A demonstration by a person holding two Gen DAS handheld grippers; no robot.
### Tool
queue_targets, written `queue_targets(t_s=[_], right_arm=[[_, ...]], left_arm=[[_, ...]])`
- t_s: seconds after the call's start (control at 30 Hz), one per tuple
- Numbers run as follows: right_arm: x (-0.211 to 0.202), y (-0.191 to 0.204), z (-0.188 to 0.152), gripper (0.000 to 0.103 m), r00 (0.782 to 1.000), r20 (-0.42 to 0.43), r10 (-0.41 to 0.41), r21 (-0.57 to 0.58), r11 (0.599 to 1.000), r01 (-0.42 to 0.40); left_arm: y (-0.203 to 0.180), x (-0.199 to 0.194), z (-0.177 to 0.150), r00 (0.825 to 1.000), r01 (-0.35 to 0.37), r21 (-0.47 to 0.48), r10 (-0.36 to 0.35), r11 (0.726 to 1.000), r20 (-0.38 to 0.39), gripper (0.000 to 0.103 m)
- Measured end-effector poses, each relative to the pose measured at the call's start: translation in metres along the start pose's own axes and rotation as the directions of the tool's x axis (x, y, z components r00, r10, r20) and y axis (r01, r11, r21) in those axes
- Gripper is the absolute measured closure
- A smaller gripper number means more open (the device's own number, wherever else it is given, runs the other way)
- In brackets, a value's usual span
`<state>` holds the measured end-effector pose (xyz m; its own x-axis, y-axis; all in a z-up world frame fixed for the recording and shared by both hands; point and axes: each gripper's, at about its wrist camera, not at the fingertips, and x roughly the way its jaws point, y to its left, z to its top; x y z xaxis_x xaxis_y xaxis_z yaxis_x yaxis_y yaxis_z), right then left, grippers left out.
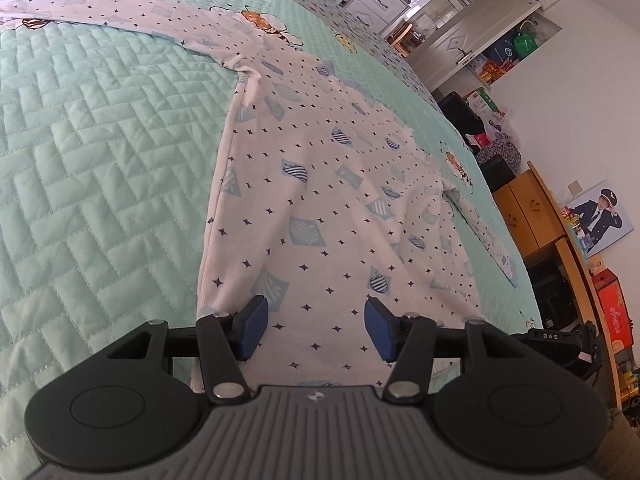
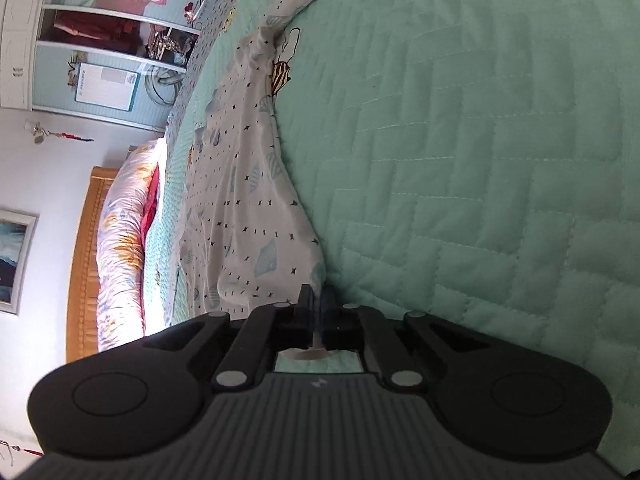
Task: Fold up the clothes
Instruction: 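Pinch the folded side edge with both grippers and pull it straight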
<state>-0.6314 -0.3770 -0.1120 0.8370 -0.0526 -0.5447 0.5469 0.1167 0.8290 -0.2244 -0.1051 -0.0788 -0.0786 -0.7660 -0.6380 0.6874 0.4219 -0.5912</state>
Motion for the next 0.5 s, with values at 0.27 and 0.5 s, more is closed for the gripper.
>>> queue_targets(t_s=[0.27, 0.5], right_arm=[[-0.023, 0.031, 0.025, 0.101, 0.979, 0.079, -0.189, -0.251, 0.946, 0.203], [-0.017, 0.004, 0.026, 0.101, 0.992, 0.071, -0.101, -0.115, 0.987, 0.109]], left_arm=[[-0.005, 0.003, 0.014, 0.994, -0.035, 0.099, 0.044, 0.994, -0.095, 0.048], [-0.002, -0.03, 0.009, 0.998, -0.051, 0.034, 0.051, 0.998, 0.023, 0.045]])
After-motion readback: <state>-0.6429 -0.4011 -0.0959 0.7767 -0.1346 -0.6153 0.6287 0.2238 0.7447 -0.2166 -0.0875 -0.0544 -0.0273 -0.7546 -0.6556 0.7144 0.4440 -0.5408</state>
